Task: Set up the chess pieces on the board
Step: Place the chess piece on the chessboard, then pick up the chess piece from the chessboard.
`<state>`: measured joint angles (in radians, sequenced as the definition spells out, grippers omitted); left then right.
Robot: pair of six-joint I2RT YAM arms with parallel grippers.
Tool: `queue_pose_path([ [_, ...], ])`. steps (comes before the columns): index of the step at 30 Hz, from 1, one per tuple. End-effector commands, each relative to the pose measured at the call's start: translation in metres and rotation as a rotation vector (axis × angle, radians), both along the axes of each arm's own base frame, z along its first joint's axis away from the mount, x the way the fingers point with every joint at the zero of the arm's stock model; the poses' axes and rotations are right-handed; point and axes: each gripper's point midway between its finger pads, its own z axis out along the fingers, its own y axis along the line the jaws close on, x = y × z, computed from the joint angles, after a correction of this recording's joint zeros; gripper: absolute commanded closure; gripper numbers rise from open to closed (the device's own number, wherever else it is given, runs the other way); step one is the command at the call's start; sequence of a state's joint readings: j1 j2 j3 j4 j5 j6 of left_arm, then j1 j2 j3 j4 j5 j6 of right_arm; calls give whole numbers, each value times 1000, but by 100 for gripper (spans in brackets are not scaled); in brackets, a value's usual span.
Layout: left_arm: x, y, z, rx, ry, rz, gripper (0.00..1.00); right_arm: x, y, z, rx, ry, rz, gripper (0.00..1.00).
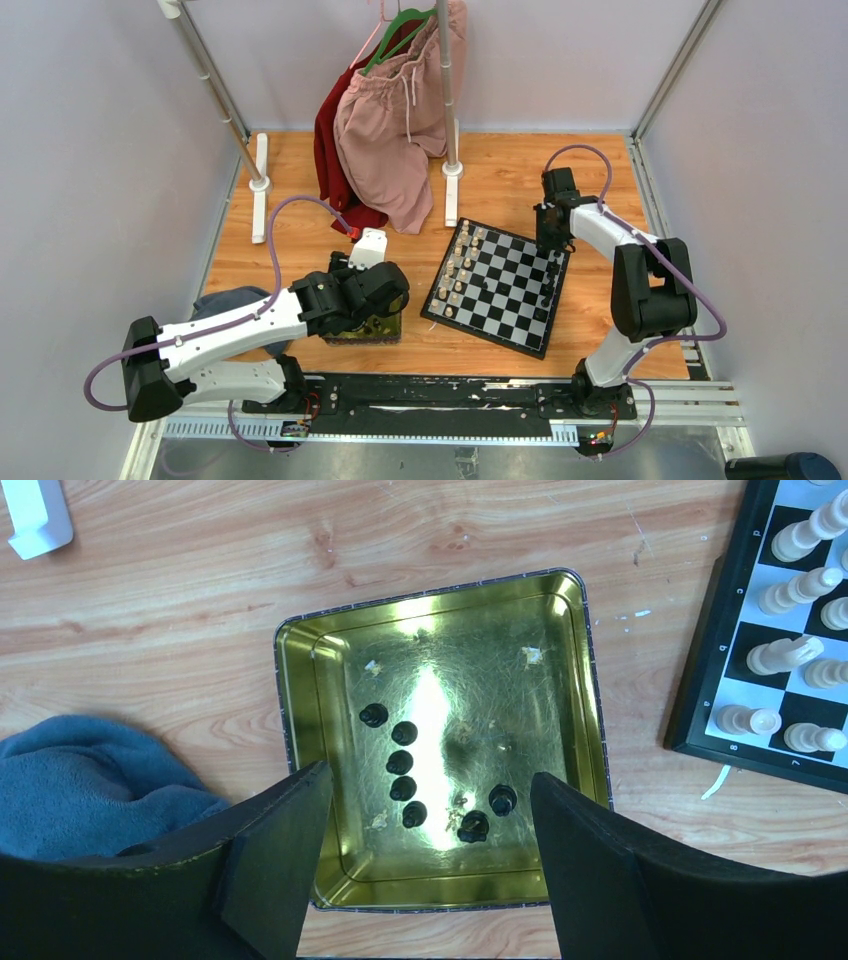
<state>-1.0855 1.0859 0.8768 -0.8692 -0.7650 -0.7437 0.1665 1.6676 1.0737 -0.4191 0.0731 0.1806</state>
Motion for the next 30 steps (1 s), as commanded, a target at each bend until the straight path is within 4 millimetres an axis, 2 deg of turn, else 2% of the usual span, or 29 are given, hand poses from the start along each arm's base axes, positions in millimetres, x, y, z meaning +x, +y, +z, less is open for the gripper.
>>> queue_pose_path([
  [1, 4, -4, 6, -28, -13, 19, 22, 2, -5, 2, -1, 12, -4, 73],
  [7, 4, -5, 6, -34, -10, 22, 22, 6, -5, 16, 3, -24, -3, 71],
  [13, 4, -7, 4, -32, -2, 25, 22, 14, -3, 47, 11, -104, 7, 69],
  [18, 5, -8, 0, -23, 6, 29, 21, 9, 12, 71, 28, -164, 58, 67],
  [23, 6, -11, -5, -15, 15, 29, 17, -10, 47, 88, 42, -208, 185, 60],
  [26, 7, -15, -7, -15, 21, 26, 15, -27, 67, 88, 54, -204, 272, 55],
  [30, 8, -20, -9, -23, 30, 27, 12, -51, 85, 80, 95, -179, 347, 50],
])
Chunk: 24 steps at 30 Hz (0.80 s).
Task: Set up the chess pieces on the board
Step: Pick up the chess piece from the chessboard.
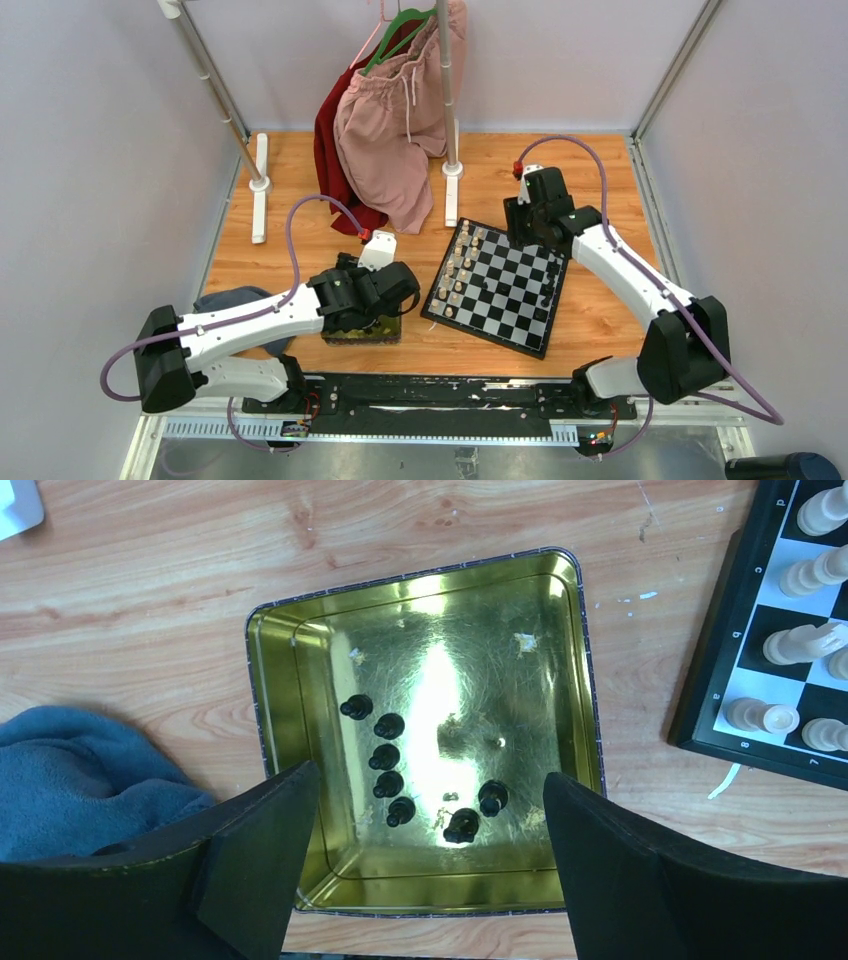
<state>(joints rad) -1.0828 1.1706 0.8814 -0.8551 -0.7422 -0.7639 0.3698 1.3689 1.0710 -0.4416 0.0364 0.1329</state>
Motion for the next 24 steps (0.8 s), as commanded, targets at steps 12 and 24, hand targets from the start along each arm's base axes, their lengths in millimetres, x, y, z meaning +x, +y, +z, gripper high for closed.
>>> queue_pose_path([
  [12, 7, -20, 7, -90, -7, 41, 0, -75, 26, -53, 3, 160, 186, 43],
  [24, 6, -20, 9, -115, -6, 53, 0, -83, 28, -76, 0, 212, 184, 45],
])
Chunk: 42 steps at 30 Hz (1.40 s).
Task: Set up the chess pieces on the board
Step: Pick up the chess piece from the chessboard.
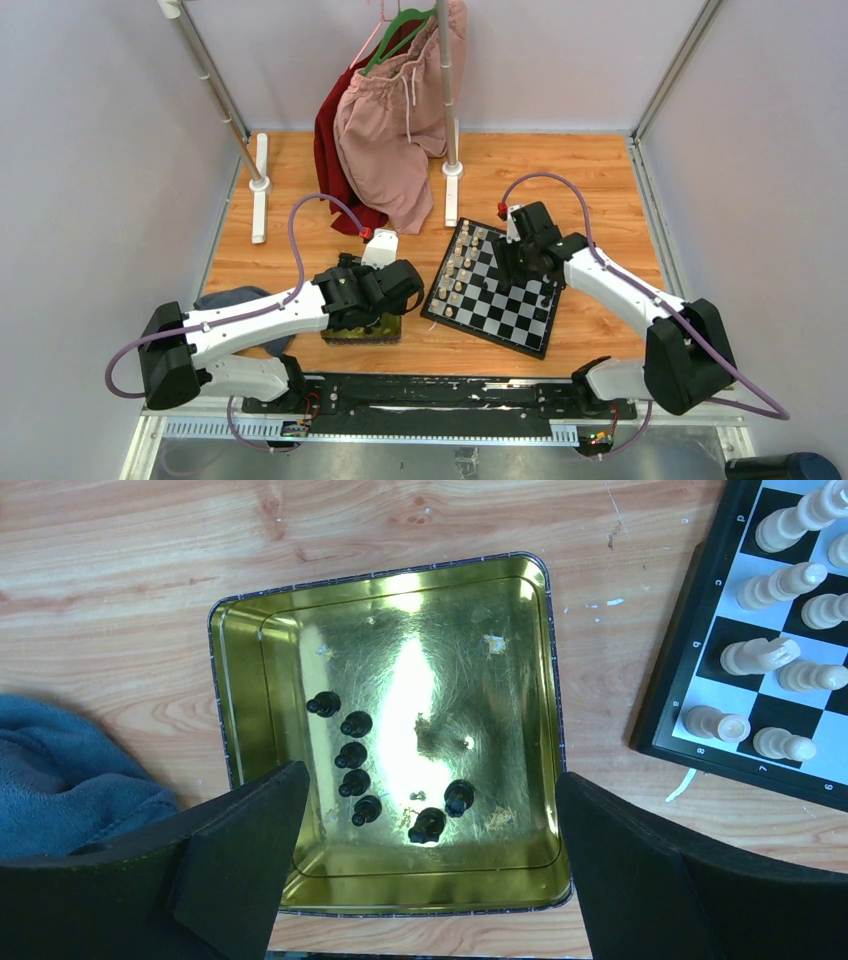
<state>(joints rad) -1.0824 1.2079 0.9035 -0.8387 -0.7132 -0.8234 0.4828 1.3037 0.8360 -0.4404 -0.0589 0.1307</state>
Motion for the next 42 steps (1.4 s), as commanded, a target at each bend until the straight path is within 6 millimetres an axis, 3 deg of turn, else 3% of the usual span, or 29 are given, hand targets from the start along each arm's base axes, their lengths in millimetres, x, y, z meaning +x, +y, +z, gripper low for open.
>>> queue_pose_path([
  [1, 5, -6, 12, -60, -28, 26, 0, -6, 5, -11, 1, 32, 13, 46],
  [19, 8, -9, 10, -41, -25, 28, 0, -6, 11, -31, 1, 90, 19, 59],
  [31, 9, -11, 11, -38, -26, 25, 0, -9, 8, -35, -14, 111, 14, 71],
  [38, 8, -10, 10, -43, -25, 27, 0, -13, 7, -36, -17, 120, 11, 72],
  [42, 7, -9, 10, -46, -24, 28, 0, -13, 6, -34, -19, 117, 9, 82],
])
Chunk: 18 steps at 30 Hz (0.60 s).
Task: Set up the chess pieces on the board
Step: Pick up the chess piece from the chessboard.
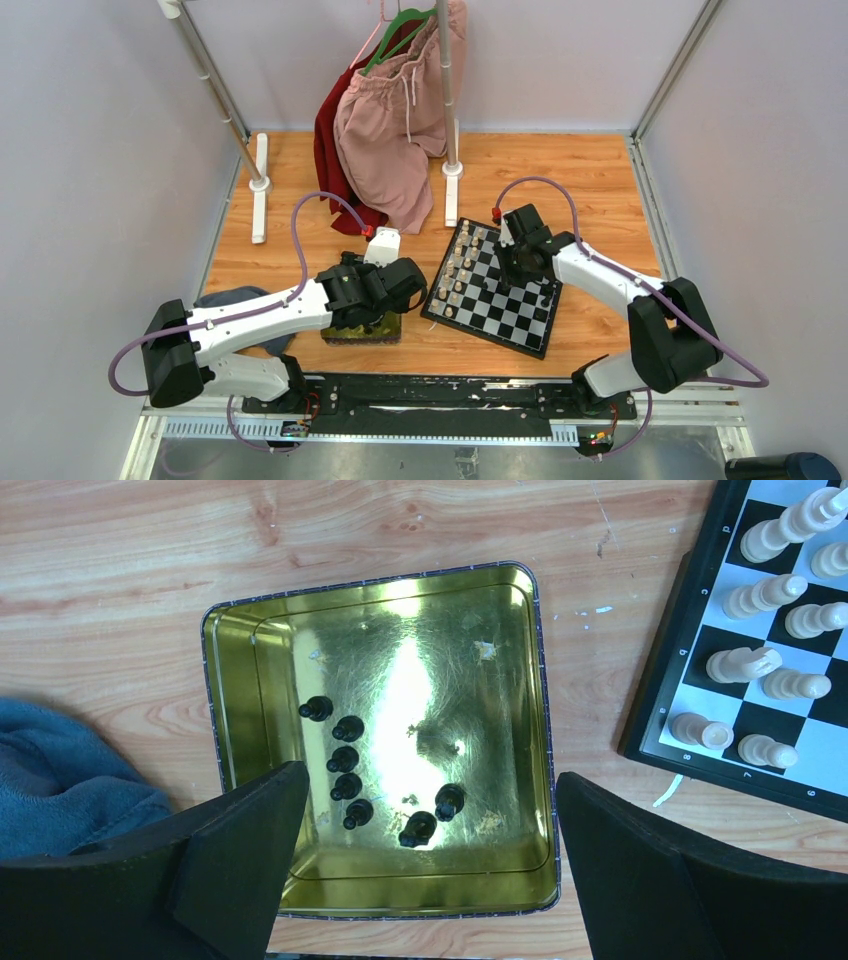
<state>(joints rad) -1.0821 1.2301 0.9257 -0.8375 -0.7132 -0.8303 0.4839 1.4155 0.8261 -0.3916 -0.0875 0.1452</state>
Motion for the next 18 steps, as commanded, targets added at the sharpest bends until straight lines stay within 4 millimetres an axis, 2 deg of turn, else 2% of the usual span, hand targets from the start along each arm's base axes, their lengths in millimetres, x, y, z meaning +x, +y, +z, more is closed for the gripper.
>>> queue_pose_path([
  [1, 5, -4, 8, -41, -24, 24, 0, -12, -1, -4, -13, 38, 8, 84],
  [8, 3, -1, 8, -46, -27, 25, 0, -9, -4, 7, -21, 11, -8, 92],
  [14, 2, 0, 7, -46, -23, 26, 0, 8, -10, 25, -49, -41, -53, 93],
  [18, 3, 0, 7, -41, -26, 22, 0, 20, -20, 26, -55, -41, -99, 94],
])
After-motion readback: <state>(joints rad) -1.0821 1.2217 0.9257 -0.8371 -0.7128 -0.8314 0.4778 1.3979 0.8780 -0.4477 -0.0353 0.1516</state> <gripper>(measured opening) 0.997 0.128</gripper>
